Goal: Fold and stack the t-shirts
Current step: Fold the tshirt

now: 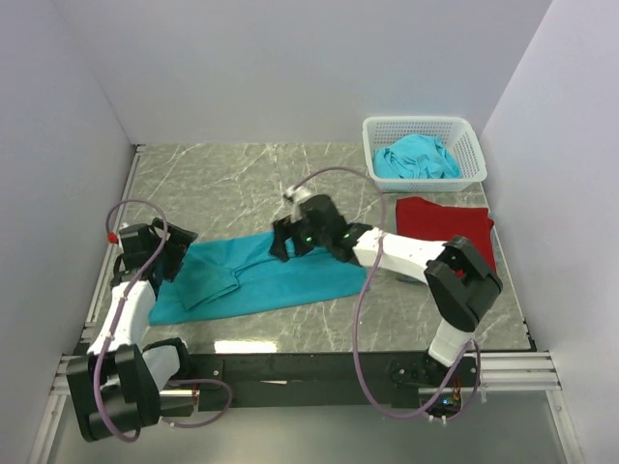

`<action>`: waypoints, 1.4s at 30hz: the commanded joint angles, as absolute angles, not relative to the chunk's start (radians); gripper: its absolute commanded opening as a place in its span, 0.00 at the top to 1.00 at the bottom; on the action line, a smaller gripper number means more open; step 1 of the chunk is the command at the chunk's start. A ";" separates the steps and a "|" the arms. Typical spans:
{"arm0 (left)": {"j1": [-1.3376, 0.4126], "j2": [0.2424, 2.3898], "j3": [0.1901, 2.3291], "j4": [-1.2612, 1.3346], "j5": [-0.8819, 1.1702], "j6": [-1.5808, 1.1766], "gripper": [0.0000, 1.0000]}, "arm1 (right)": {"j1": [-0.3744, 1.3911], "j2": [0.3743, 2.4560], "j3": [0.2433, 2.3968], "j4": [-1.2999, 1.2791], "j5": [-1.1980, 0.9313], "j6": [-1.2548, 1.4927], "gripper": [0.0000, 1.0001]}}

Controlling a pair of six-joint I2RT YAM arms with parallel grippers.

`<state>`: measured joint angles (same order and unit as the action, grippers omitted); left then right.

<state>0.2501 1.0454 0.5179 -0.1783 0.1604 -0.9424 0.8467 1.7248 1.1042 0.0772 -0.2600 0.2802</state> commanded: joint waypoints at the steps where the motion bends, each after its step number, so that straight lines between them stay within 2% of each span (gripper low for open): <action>1: 0.233 0.990 0.482 -0.216 0.156 -0.968 0.01 | 0.735 1.683 1.074 0.031 -0.105 0.367 0.15; 6: 0.215 1.022 0.431 -0.189 0.169 -0.977 0.01 | 0.631 1.756 1.133 -0.086 -0.038 0.364 0.14; 12: 0.215 1.136 0.440 -0.108 0.121 -0.982 0.00 | 0.607 1.833 1.178 -0.144 -0.002 0.348 0.13; 22: 0.172 1.486 0.596 0.067 0.156 -0.991 0.01 | 0.600 1.867 1.131 -0.152 -0.044 0.390 0.13; 28: 0.042 1.794 0.932 0.032 0.111 -0.960 0.00 | 0.663 1.725 0.971 -0.123 -0.110 0.443 0.13; 29: 0.010 1.837 1.040 0.019 0.104 -0.951 0.01 | 0.681 1.706 0.950 -0.120 -0.117 0.451 0.13; 32: -0.049 1.997 1.225 0.023 0.139 -0.945 0.01 | 0.796 1.657 0.873 -0.107 -0.115 0.492 0.13; 39: -0.139 2.259 1.550 0.095 0.201 -0.927 0.01 | 1.009 1.649 0.880 -0.123 -0.135 0.532 0.12; 42: -0.167 2.318 1.617 0.104 0.215 -0.910 0.01 | 1.069 1.670 0.925 -0.147 -0.101 0.514 0.12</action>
